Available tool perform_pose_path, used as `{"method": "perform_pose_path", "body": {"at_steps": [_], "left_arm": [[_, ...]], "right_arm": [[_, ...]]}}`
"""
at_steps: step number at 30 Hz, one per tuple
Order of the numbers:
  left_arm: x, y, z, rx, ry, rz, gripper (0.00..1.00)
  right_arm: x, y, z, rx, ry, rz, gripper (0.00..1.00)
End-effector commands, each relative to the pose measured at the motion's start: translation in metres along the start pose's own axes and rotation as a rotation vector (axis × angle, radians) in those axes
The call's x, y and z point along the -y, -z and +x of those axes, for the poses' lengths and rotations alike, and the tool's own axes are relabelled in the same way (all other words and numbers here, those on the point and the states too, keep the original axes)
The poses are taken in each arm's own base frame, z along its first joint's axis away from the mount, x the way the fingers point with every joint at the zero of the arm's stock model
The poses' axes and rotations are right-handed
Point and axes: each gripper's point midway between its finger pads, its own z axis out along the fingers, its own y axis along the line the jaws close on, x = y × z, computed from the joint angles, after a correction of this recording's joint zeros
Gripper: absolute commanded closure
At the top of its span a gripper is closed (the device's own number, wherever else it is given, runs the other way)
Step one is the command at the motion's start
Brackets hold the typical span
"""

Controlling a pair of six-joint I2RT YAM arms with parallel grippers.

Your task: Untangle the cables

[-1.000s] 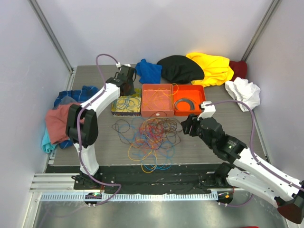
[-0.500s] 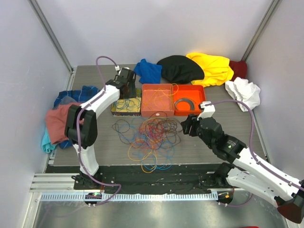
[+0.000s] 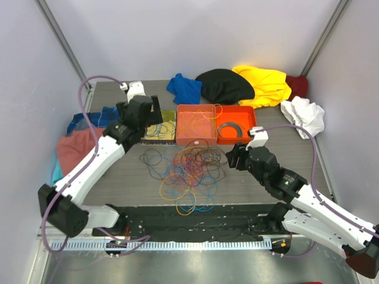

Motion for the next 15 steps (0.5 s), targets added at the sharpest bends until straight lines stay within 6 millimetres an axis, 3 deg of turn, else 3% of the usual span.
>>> {"method": "perform_pose_path", "body": {"at_steps": [1, 2, 4, 6, 10, 15], "left_arm": [[0.007, 0.032, 0.026, 0.040, -0.038, 0.033, 0.00], [0.019, 0.043, 0.038, 0.035, -0.052, 0.067, 0.00], [0.019, 0.053, 0.062, 0.008, -0.058, 0.090, 0.00], [0.025, 0.061, 0.081, -0.042, -0.022, 0.135, 0.00], [0.041, 0.070, 0.127, -0.154, -0.015, 0.293, 0.00], [0.036, 0.080, 0.154, -0.181, 0.023, 0.321, 0.00]], "right_arm": [[-0.015, -0.003, 0.002, -0.017, 0.010, -0.066, 0.46], [-0.023, -0.007, 0.010, -0.050, 0.030, -0.087, 0.47], [-0.034, -0.009, 0.017, -0.071, 0.051, -0.101, 0.48], [-0.052, -0.011, 0.036, -0.120, 0.103, -0.124, 0.48], [-0.064, -0.017, 0.043, -0.138, 0.116, -0.107, 0.47], [-0.086, -0.025, 0.050, -0.172, 0.132, -0.185, 0.46]]}}
